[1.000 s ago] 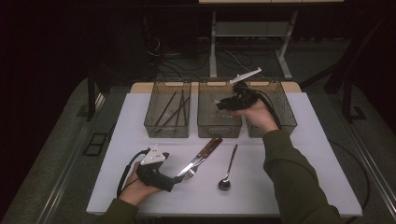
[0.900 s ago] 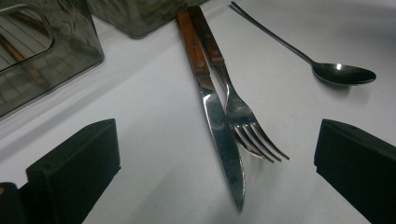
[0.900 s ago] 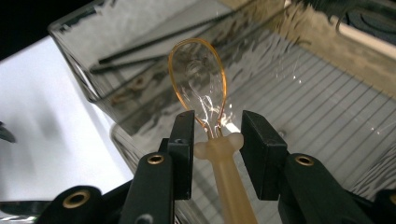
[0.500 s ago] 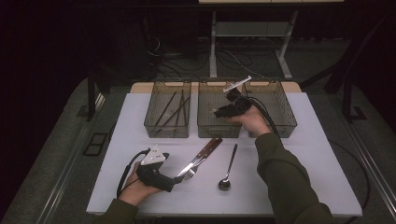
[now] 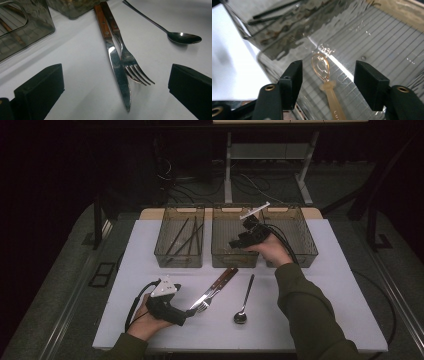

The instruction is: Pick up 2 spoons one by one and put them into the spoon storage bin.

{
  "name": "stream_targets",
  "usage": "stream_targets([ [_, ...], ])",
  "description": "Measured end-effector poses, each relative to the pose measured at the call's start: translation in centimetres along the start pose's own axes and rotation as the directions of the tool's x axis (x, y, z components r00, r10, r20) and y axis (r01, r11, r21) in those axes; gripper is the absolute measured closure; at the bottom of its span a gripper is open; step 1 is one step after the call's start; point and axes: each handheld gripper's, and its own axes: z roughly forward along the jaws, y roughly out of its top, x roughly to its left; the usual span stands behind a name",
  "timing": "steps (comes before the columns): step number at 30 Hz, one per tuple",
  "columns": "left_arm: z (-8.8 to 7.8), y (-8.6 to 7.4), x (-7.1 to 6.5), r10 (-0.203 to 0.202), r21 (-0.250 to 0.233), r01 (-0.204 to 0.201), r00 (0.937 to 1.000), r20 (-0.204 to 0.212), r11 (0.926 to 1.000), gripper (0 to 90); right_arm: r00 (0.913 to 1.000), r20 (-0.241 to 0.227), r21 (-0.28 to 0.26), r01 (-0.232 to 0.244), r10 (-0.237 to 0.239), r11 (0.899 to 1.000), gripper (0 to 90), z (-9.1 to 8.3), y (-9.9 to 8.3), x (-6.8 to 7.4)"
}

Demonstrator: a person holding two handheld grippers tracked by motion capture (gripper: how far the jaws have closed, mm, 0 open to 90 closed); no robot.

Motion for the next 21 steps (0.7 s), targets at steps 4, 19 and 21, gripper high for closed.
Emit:
stream_targets([
  [4, 0.0, 0.0, 0.0, 0.002, 0.003, -0.002, 1.0000, -0.001, 1.0000, 0.0, 0.9999, -0.011, -0.054, -0.003, 0.002, 0.999, 37.9, -1.5, -0.3, 0.2],
  [19, -0.1, 0.0, 0.1, 0.008, 0.015, -0.008, 0.9999, -0.006, 0.9999, 0.0, 0.9968, -0.047, -0.147, 0.058, -0.065, 0.987, 64.2, -6.7, -2.8, 2.1],
  [21, -0.1, 0.0, 0.1, 0.007, 0.014, -0.007, 1.0000, -0.007, 0.9999, 0.0, 0.9959, -0.050, -0.145, 0.068, -0.076, 0.987, 70.0, -6.9, -3.5, 2.3],
])
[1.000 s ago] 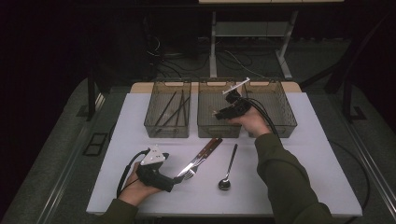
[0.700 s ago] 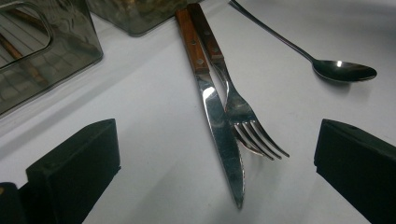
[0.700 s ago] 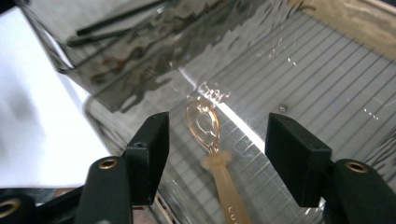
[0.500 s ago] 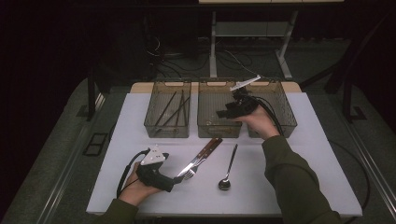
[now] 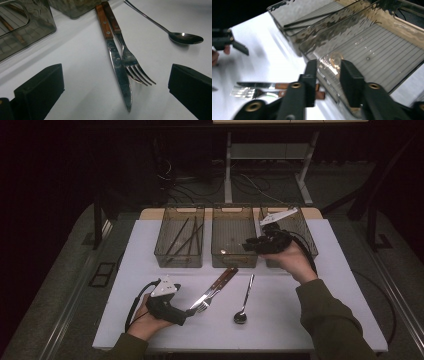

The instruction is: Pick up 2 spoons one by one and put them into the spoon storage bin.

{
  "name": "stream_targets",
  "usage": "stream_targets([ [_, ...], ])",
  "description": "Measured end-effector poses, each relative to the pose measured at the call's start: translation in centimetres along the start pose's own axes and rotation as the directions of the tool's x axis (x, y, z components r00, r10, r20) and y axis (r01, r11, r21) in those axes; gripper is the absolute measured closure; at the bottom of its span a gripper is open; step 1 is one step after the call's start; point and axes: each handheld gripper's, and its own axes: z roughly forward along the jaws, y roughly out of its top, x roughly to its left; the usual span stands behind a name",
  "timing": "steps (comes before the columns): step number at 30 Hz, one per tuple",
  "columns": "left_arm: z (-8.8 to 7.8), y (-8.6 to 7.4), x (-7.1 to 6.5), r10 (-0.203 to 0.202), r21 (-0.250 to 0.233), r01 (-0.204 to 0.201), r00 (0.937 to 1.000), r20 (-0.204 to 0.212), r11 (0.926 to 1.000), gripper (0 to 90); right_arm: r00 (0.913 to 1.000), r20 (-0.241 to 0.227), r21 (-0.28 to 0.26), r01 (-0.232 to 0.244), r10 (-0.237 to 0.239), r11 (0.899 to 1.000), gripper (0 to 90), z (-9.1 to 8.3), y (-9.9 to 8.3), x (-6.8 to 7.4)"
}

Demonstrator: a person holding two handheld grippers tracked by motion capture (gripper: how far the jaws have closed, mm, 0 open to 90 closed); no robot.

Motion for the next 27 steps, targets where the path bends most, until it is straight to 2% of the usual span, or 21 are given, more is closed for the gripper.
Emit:
stream_targets([
  [5, 0.0, 0.0, 0.0, -0.001, 0.001, 0.001, 1.0000, -0.001, 1.0000, 0.0, 0.9997, -0.002, 0.024, 0.025, -0.025, 0.999, 84.7, 0.0, -1.9, 0.2],
  [7, 0.0, 0.0, 0.0, 0.002, 0.003, -0.002, 1.0000, -0.001, 1.0000, 0.0, 0.9998, -0.010, 0.041, 0.015, -0.015, 0.999, 89.0, 0.3, -2.7, 0.1],
  [13, 0.0, 0.0, 0.1, 0.000, 0.004, 0.000, 1.0000, -0.002, 1.0000, 0.0, 0.9997, -0.022, 0.104, 0.012, -0.010, 0.994, 89.0, 2.1, -5.1, -0.1],
  [18, 0.0, 0.0, 0.1, 0.003, 0.006, -0.003, 1.0000, -0.002, 1.0000, 0.0, 0.9998, 0.007, 0.183, 0.017, -0.019, 0.983, 89.0, 3.9, -6.6, -0.1],
  [23, 0.0, 0.0, 0.1, 0.002, 0.007, -0.002, 1.0000, -0.002, 1.0000, 0.0, 0.9995, 0.024, 0.223, 0.016, -0.022, 0.975, 89.0, 5.2, -7.3, -0.2],
  [27, 0.0, 0.0, 0.1, -0.001, 0.001, 0.001, 1.0000, -0.001, 1.0000, 0.0, 0.9983, 0.039, 0.256, 0.032, -0.043, 0.966, 89.0, 5.9, -7.5, -0.1],
])
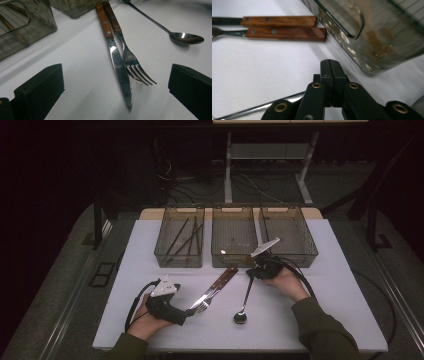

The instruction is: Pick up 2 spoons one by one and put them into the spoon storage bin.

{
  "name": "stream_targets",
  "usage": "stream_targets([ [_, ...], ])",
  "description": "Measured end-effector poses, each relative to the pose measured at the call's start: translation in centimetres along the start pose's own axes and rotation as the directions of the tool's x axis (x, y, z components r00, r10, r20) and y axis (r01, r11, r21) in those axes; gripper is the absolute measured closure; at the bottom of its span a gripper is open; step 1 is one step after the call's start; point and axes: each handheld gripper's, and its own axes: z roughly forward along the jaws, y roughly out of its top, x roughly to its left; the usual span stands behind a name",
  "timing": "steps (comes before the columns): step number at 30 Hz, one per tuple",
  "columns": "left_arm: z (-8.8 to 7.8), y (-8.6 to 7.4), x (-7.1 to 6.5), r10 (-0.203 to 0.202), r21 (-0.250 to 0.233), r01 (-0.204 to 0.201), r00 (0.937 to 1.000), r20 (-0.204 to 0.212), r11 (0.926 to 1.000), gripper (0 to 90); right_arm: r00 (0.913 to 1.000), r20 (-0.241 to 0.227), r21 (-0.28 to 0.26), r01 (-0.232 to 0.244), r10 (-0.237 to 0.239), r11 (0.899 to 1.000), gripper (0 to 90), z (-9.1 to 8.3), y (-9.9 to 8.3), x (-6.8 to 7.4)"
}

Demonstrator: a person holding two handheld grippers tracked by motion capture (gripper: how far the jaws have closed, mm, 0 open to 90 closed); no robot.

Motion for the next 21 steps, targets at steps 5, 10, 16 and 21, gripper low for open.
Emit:
stream_targets([
  [5, 0.0, 0.0, 0.0, 0.003, 0.003, -0.003, 1.0000, 0.000, 1.0000, 0.0, 0.9999, 0.005, 0.011, 0.014, -0.014, 1.000, 89.1, 0.1, 0.0, 0.2],
  [10, 0.0, 0.0, 0.0, 0.000, 0.000, 0.000, 1.0000, 0.000, 1.0000, 0.0, 0.9997, 0.009, 0.027, 0.021, -0.021, 0.999, 89.1, -0.2, -0.2, 0.3],
  [16, 0.0, 0.0, 0.0, 0.000, -0.001, 0.000, 1.0000, -0.002, 1.0000, 0.0, 0.9996, 0.010, 0.042, 0.027, -0.028, 0.999, 89.1, -0.9, -1.1, 0.3],
  [21, 0.0, 0.0, -0.1, 0.003, 0.003, -0.003, 1.0000, -0.002, 1.0000, 0.0, 0.9994, 0.012, 0.056, 0.031, -0.032, 0.998, 89.0, -1.8, -2.2, 0.3],
])
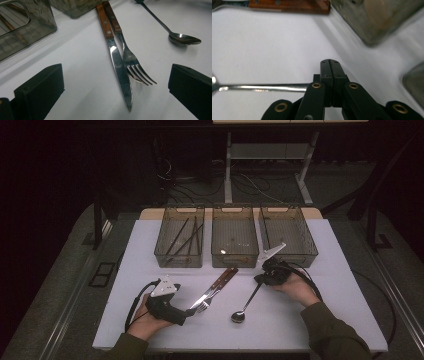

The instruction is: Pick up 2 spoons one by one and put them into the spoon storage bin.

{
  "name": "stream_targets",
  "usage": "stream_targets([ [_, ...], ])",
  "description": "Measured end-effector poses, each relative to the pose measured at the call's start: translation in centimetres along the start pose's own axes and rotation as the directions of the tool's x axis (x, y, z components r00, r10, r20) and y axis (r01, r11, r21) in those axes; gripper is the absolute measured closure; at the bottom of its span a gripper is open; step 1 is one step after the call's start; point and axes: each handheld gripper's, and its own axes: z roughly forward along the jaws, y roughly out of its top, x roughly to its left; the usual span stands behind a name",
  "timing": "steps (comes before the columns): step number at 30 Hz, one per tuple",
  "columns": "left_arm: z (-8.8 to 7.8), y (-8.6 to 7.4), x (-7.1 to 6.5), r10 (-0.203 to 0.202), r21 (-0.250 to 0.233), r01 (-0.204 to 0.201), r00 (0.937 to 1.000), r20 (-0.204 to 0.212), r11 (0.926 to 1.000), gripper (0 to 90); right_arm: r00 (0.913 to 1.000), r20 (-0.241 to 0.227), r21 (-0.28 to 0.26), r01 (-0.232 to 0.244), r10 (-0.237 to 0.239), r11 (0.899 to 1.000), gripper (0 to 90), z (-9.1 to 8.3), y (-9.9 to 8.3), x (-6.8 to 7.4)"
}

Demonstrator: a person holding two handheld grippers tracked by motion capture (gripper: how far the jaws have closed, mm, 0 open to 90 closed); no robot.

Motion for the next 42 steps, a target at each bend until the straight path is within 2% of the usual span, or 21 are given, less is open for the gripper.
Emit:
stream_targets([
  [10, 0.0, 0.1, -0.1, -0.001, -0.003, 0.001, 1.0000, 0.000, 1.0000, 0.0, 0.9997, -0.021, 0.002, -0.008, 0.008, 1.000, 89.1, -1.7, -2.7, 0.3],
  [25, 0.0, 0.2, -0.2, 0.007, -0.001, -0.007, 1.0000, -0.002, 1.0000, 0.0, 0.9996, -0.027, 0.017, -0.006, 0.007, 1.000, 89.1, -4.3, -6.8, 1.7],
  [28, 0.0, 0.3, -0.2, 0.005, 0.001, -0.005, 1.0000, 0.005, 1.0000, 0.0, 0.9996, -0.026, 0.006, -0.007, 0.007, 1.000, 89.0, -4.6, -7.4, 1.8],
  [30, 0.0, 0.5, -0.3, 0.004, 0.003, -0.004, 1.0000, 0.007, 1.0000, 0.0, 0.9997, -0.017, -0.023, -0.021, 0.020, 1.000, 89.0, -4.9, -7.7, 1.7],
  [32, 0.1, 0.6, -0.4, 0.009, 0.001, -0.009, 0.9999, 0.014, 1.0000, 0.0, 0.9979, -0.032, -0.085, -0.059, 0.056, 0.995, 78.0, -5.4, -7.9, 1.4],
  [35, 0.3, 1.0, -0.4, 0.007, -0.003, -0.007, 0.9993, 0.037, 1.0000, 0.4, 0.9949, -0.045, -0.188, -0.097, 0.090, 0.977, 60.0, -6.2, -8.1, 1.4],
  [37, 0.4, 1.4, -0.5, 0.010, -0.010, -0.010, 0.9986, 0.052, 0.9999, 0.8, 0.9936, -0.046, -0.231, -0.111, 0.103, 0.967, 48.1, -6.6, -8.5, 1.5],
  [39, 0.6, 1.9, -0.6, 0.012, -0.011, -0.011, 0.9976, 0.068, 0.9999, 1.5, 0.9940, -0.019, -0.286, -0.108, 0.107, 0.952, 36.2, -6.9, -9.1, 1.8],
  [42, 1.0, 2.8, -0.8, 0.017, -0.023, -0.015, 0.9952, 0.097, 0.9996, 3.7, 0.9906, 0.019, -0.342, -0.121, 0.136, 0.932, 25.7, -7.1, -10.1, 2.0],
])
